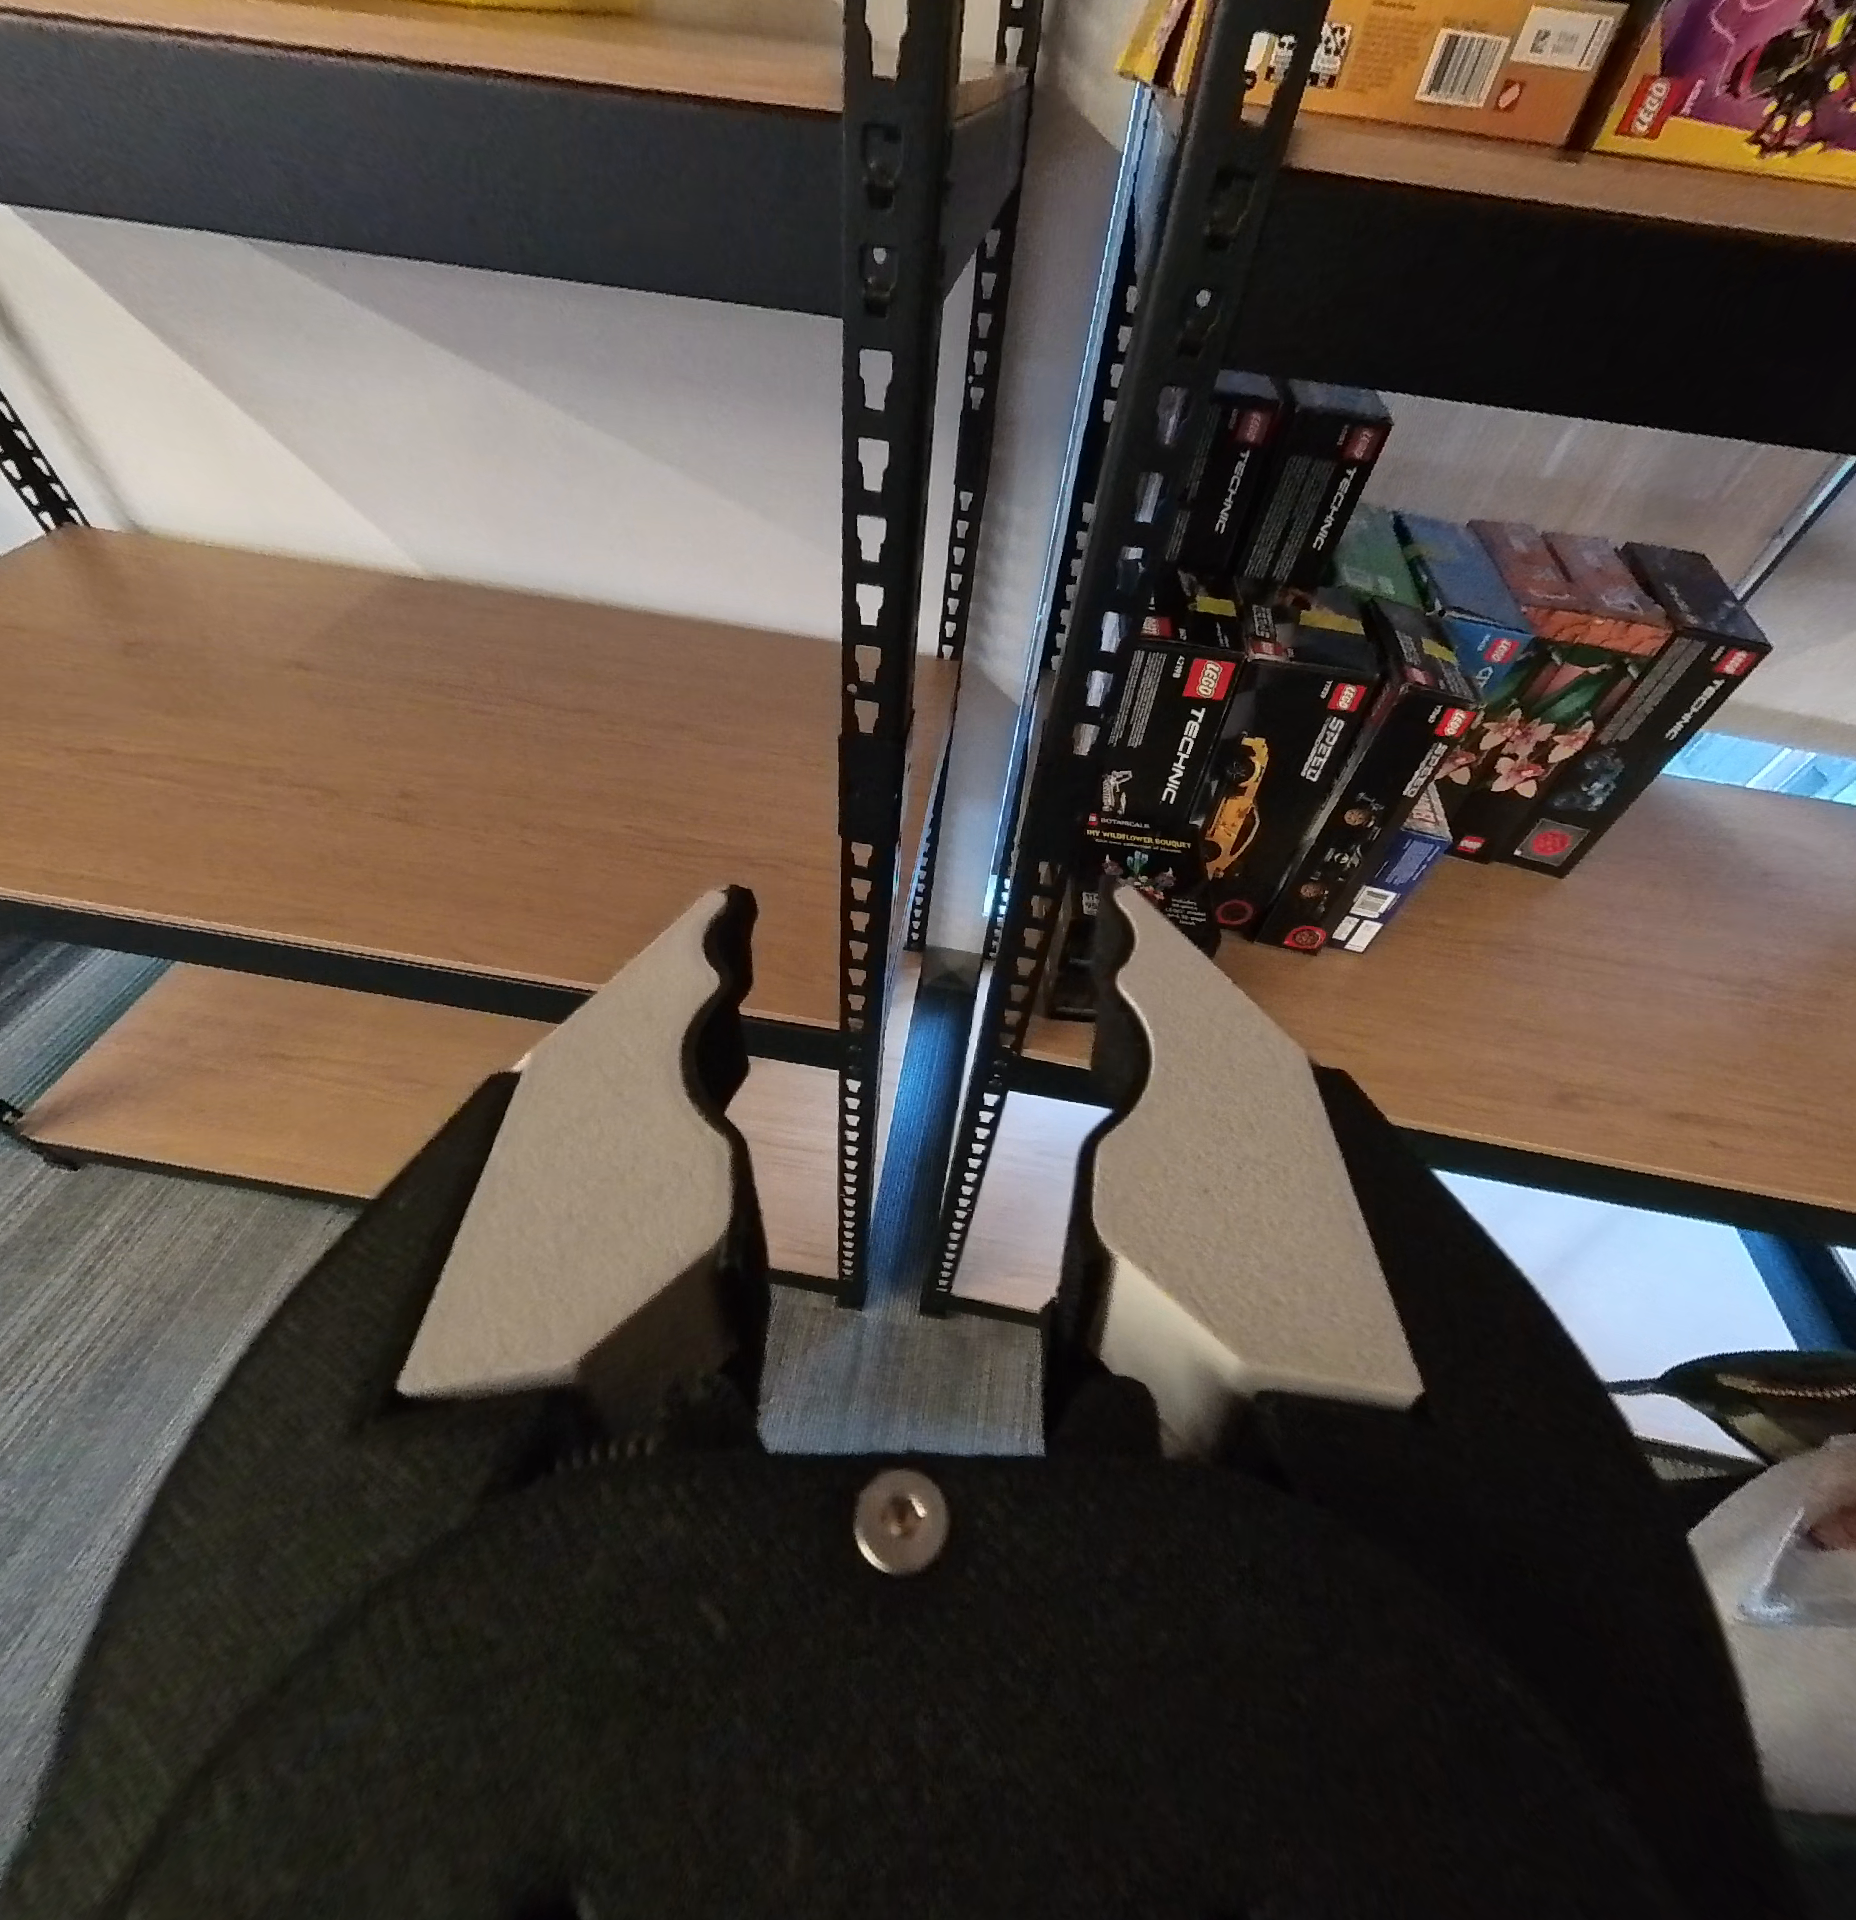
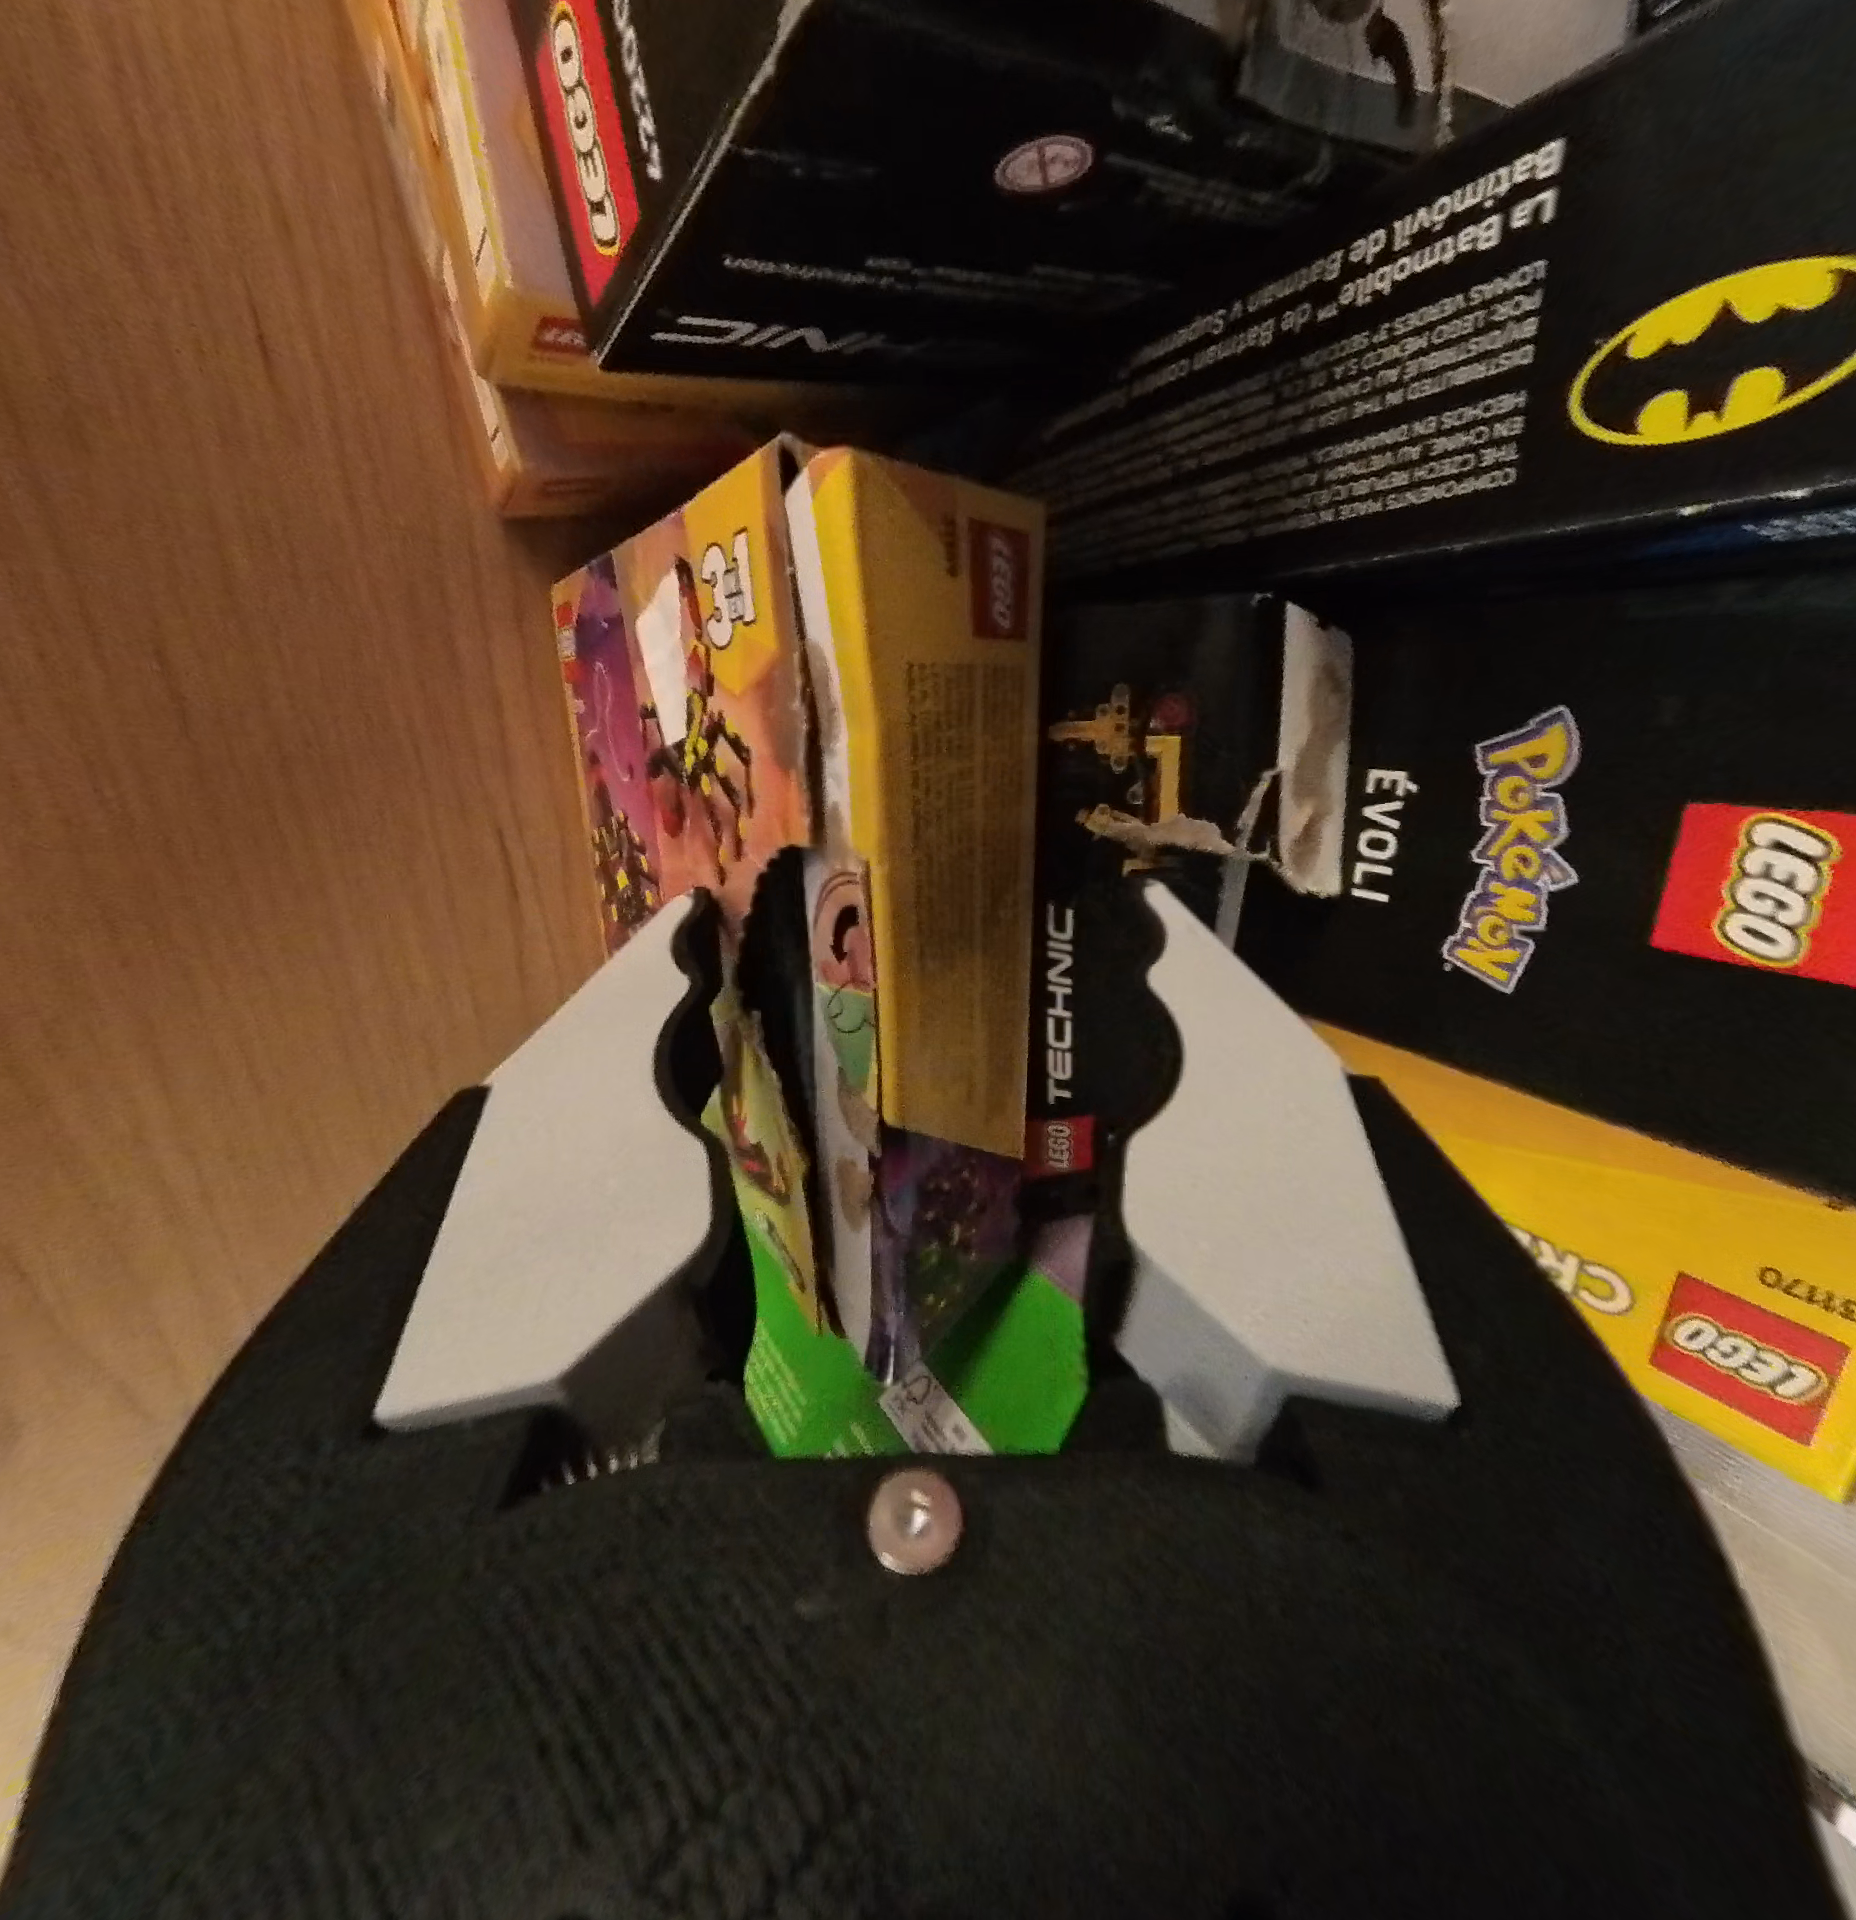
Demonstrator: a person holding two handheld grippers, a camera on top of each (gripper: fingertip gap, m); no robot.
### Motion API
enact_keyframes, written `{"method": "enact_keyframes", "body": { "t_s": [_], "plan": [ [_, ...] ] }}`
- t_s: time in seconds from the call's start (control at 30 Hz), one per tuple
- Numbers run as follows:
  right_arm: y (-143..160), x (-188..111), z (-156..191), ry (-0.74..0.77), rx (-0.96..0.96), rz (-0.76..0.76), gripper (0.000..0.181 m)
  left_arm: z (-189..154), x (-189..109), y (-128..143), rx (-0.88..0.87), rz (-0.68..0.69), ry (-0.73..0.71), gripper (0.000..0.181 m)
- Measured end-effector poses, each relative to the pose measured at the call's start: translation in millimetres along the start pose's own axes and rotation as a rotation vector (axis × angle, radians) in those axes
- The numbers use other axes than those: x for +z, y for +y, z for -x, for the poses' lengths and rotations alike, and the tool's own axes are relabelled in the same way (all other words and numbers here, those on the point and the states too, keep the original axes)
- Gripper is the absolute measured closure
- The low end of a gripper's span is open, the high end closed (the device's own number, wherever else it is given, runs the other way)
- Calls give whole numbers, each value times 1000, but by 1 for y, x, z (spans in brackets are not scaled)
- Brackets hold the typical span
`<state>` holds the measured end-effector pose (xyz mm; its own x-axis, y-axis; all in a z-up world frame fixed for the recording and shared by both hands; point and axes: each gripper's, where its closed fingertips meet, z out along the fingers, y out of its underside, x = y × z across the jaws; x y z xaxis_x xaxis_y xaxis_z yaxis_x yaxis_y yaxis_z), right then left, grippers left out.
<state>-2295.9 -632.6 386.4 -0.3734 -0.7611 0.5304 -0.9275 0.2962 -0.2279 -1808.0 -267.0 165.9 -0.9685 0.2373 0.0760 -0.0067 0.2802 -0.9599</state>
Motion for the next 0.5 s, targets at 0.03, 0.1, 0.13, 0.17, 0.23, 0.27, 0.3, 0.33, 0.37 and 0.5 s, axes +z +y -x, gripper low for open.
{"method": "enact_keyframes", "body": {
  "t_s": [0.03, 0.1, 0.13, 0.17, 0.23, 0.27, 0.3, 0.33, 0.37, 0.5],
  "plan": [
    [0, 2, 2, -16, -2, 1, 102, 0, 0, 0, 2, 2, 0, 117],
    [4, 4, 10, -57, -10, 19, 101, -1, 1, 0, 10, 3, 0, 117],
    [5, 3, 11, -60, -10, 19, 102, -1, 2, -1, 11, 2, 0, 117],
    [6, 1, 12, -59, -14, 15, 102, -2, 2, -2, 12, 0, 2, 117],
    [6, -5, 15, -51, -41, 8, 113, -1, 1, -2, 14, 1, 3, 117],
    [7, -7, 15, -44, -51, 10, 119, -1, 1, -2, 16, 4, 1, 117],
    [9, -9, 16, -46, -56, 22, 119, 0, 1, -2, 17, 7, -1, 117],
    [12, -9, 17, -39, -68, 35, 119, 1, 0, -2, 17, 8, -1, 117],
    [15, -8, 16, -25, -82, 50, 117, 2, 0, -2, 16, 8, -1, 117],
    [19, -1, 14, -4, -86, 61, 107, 2, 0, -3, 13, 6, 3, 117]
  ]
}}
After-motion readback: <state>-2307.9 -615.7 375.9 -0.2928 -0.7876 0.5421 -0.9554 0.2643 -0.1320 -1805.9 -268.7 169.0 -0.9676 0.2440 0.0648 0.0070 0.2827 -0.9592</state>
